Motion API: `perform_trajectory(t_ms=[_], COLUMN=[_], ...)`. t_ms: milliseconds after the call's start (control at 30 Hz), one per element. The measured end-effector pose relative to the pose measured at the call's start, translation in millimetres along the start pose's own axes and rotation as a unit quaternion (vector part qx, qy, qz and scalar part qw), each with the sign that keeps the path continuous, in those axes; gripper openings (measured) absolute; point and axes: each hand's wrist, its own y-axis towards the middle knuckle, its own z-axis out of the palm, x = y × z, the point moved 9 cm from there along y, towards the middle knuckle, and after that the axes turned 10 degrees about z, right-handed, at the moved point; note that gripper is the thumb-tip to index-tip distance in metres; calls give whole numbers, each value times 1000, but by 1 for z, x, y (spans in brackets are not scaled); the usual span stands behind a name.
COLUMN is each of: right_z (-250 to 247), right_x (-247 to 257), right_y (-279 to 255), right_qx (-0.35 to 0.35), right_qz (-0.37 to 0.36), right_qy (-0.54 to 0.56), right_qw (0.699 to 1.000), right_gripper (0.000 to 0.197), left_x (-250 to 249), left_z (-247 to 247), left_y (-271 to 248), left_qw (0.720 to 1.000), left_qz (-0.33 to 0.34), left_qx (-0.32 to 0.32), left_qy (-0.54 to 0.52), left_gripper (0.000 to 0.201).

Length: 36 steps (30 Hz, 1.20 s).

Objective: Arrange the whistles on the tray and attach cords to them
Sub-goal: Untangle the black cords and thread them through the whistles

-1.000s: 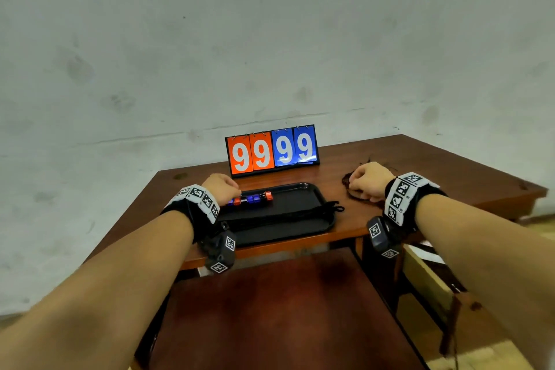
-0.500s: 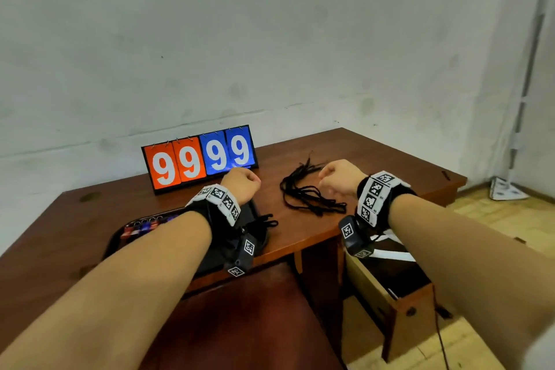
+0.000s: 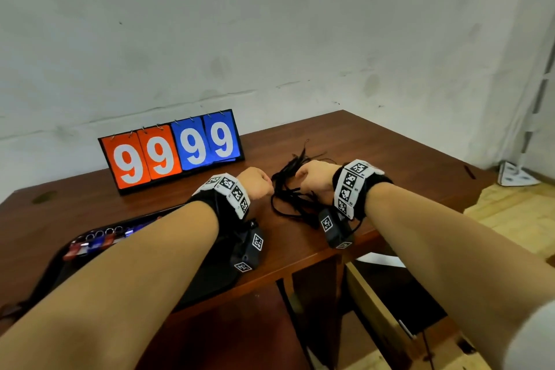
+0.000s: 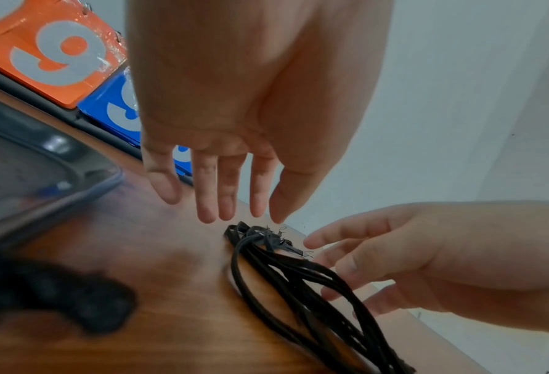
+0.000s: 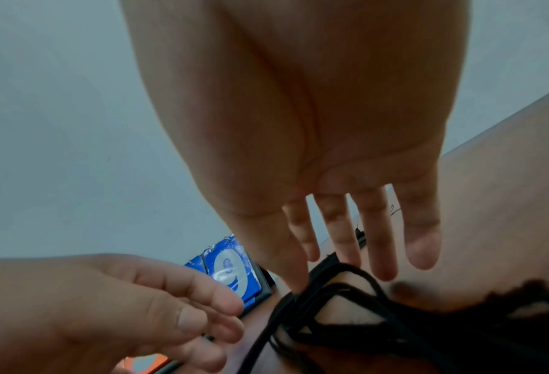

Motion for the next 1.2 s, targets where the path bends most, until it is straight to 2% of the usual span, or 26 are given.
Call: perform_trajectory(t_ms=[133, 167, 267, 367, 467, 533, 633, 733, 833, 933, 1000, 1100, 1200], right_z=[5, 5, 12, 20, 18, 9, 5, 14, 18, 13, 6, -10, -17], right_x=[-4, -5, -13, -21, -21, -15, -5, 6, 14, 7, 5, 7, 12], right_y=[14, 16, 22, 24, 26, 29, 30, 24, 23, 35, 41, 47, 46], right_qx=[3, 6, 71, 112, 114, 76, 63, 106, 105, 38, -3, -63, -82], right_qz=[21, 22, 27, 51, 60, 49, 31, 14, 2, 19, 22, -11, -50], right_qy=[-42, -44, 4, 50, 87, 106, 119, 63, 0, 12, 50, 105, 167], right_qw=[999, 999, 997, 991, 988, 990, 990, 992, 994, 999, 998, 992, 981], right_gripper=[11, 9, 20, 22, 21, 24, 47, 60, 54, 38, 33, 9, 17], left_x=[0, 1, 1, 0, 2, 1, -2, -3, -2, 1, 5, 11, 14], left_z=[11, 13, 20, 27, 34, 38, 44, 47, 47, 41, 35, 22, 8], left_y=[13, 15, 18, 20, 22, 21, 19, 15, 11, 10, 13, 18, 23], left_qw=[999, 999, 998, 996, 992, 989, 982, 979, 978, 979, 982, 983, 979], left_qz=[-18, -24, -33, -39, -44, -39, -33, -29, -29, -40, -46, -46, -32], left_qx=[16, 17, 33, 53, 62, 80, 115, 141, 154, 139, 106, 44, -20], left_qy=[-29, -34, -42, -69, -99, -119, -144, -143, -140, -141, -148, -170, -201], left_gripper=[3, 7, 17, 14, 9, 9, 9, 12, 12, 12, 12, 9, 11])
